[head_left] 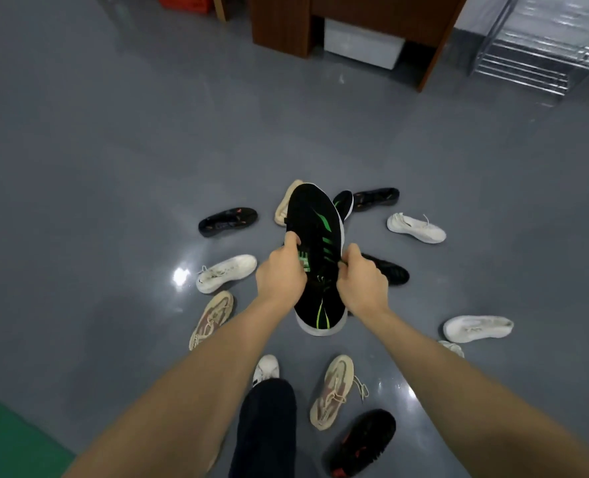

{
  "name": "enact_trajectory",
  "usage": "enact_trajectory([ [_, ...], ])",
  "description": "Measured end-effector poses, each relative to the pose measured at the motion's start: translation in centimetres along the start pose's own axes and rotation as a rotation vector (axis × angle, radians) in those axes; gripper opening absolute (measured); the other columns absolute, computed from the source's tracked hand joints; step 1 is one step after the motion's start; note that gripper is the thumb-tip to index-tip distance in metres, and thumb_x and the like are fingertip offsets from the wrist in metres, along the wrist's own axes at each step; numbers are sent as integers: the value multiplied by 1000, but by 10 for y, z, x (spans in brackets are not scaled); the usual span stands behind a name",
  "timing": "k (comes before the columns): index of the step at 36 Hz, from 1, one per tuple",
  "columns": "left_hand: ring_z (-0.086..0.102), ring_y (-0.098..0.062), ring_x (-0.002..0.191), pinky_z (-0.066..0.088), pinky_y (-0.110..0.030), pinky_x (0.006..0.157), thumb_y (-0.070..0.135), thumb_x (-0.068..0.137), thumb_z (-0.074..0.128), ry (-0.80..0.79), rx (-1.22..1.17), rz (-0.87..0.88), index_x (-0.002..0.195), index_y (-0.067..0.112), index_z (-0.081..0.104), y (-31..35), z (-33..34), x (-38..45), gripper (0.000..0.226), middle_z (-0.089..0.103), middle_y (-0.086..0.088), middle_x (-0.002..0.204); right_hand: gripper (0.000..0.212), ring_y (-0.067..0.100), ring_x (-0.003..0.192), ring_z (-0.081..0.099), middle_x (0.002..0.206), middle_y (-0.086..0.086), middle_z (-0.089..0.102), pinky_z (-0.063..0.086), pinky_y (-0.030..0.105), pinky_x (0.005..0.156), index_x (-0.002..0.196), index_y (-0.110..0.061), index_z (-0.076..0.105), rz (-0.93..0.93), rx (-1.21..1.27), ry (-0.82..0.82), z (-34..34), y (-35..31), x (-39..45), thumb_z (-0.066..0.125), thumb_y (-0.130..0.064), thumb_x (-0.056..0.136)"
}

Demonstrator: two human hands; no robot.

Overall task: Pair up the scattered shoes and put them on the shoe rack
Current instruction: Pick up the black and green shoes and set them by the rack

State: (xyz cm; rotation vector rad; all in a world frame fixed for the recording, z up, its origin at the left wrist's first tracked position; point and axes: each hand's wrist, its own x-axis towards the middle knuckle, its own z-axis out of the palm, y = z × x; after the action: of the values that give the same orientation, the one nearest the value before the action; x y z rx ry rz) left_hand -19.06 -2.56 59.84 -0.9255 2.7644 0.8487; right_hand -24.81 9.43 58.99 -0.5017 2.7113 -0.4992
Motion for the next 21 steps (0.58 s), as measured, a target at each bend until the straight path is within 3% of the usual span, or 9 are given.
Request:
enact_trajectory([
  [3, 63, -34, 85, 52, -44, 71, 7, 90, 45, 13, 4, -1, 138, 15, 25, 2, -34, 37, 53, 66, -12, 95, 9, 37, 82, 59, 87, 14, 62, 35, 35, 61, 89, -13, 31, 18, 16, 7, -16, -34, 30, 38, -14, 95],
  [7, 63, -34, 87, 43, -36, 65, 10, 93, 47, -34, 155, -26, 114, 5, 41, 0, -76, 74, 22, 65, -14, 98, 9, 37, 80, 58, 82, 11, 58, 34, 35, 61, 89, -13, 31, 39, 25, -6, -34, -76, 58, 38, -12, 95],
  [13, 65, -31, 81, 40, -32, 61, 11, 94, 46, -48, 286, 58, 109, 6, 41, -3, -124, 134, 17, 67, -13, 95, 9, 30, 66, 44, 75, 5, 49, 33, 34, 60, 89, -12, 30, 36, 32, -11, -54, -122, 110, 37, -11, 95],
  [21, 57, -33, 76, 42, -38, 61, 2, 90, 40, -82, 65, -47, 92, 12, 28, 11, -146, 200, 16, 55, -11, 81, 8, 28, 67, 47, 74, 5, 50, 36, 33, 60, 89, -12, 32, 26, 82, -36, -69, -136, 175, 38, -12, 95],
])
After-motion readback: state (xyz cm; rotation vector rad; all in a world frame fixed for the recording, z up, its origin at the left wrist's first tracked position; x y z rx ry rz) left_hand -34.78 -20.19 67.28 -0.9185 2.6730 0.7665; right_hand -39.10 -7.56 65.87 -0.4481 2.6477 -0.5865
